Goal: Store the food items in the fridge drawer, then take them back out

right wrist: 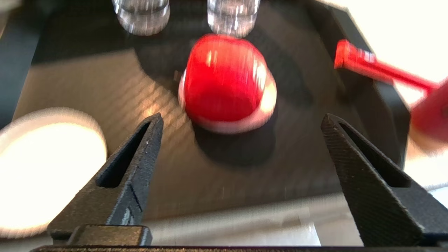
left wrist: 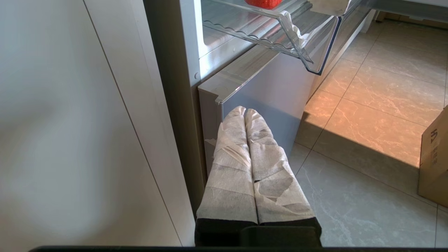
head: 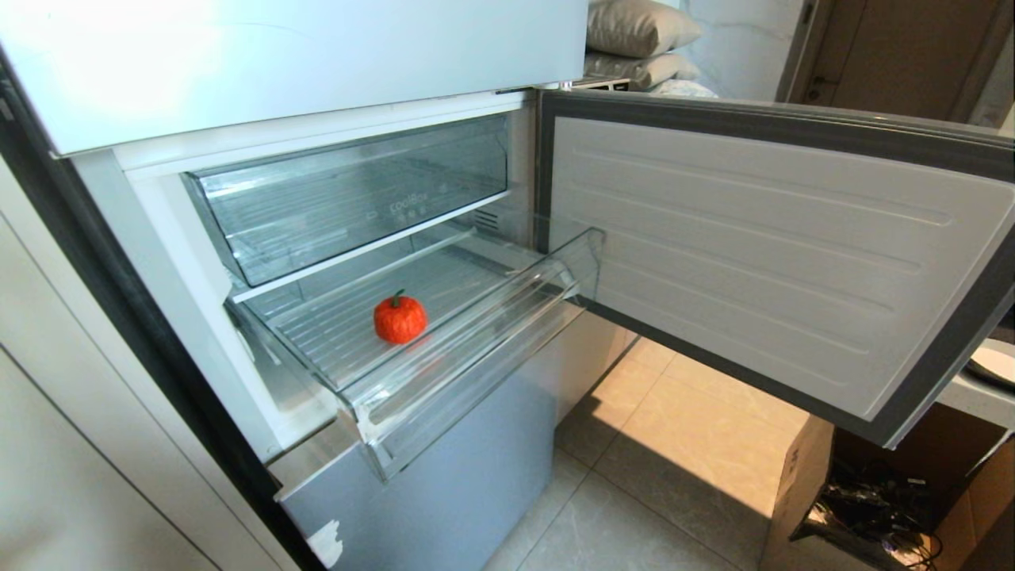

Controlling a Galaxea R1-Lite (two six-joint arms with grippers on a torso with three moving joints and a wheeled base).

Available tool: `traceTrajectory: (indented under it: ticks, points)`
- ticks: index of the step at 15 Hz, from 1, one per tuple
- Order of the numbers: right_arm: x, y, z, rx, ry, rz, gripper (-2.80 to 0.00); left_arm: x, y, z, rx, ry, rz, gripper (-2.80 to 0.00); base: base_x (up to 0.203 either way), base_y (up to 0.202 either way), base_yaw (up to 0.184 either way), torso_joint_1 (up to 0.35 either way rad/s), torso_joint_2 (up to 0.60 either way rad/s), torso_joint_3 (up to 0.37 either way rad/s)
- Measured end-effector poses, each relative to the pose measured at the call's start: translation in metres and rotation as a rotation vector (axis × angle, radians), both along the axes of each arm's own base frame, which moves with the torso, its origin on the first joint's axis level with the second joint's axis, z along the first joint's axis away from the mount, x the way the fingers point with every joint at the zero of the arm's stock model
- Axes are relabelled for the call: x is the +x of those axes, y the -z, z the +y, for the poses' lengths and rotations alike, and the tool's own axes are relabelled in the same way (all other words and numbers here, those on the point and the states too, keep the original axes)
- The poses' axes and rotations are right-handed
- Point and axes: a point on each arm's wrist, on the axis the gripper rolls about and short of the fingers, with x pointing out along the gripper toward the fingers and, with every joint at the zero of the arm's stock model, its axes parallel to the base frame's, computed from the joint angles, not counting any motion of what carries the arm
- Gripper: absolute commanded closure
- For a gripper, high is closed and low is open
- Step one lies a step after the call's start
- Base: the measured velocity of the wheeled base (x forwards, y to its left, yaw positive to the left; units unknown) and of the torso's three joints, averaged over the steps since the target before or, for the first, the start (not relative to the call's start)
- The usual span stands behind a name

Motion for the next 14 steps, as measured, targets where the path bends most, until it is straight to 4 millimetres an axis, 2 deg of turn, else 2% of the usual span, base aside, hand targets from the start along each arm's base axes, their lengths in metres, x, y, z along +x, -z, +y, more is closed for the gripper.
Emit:
traceTrajectory:
  ticks: [3,7,14]
  points:
    - [0.014,0.003,-0.019,-0.016,-0.001,-0.012,-2.8,0.0,0.0,0.0,0.0,0.0,0.0,0.0,0.0,0.0,0.0,0.0,0.0,0.0]
    - [0.028,0.017,-0.037,-0.002,-0.006,-0.009,-2.8,0.0,0.0,0.0,0.0,0.0,0.0,0.0,0.0,0.0,0.0,0.0,0.0,0.0]
    - [0.041,0.035,-0.051,0.022,-0.03,-0.007,-2.8,0.0,0.0,0.0,0.0,0.0,0.0,0.0,0.0,0.0,0.0,0.0,0.0,0.0]
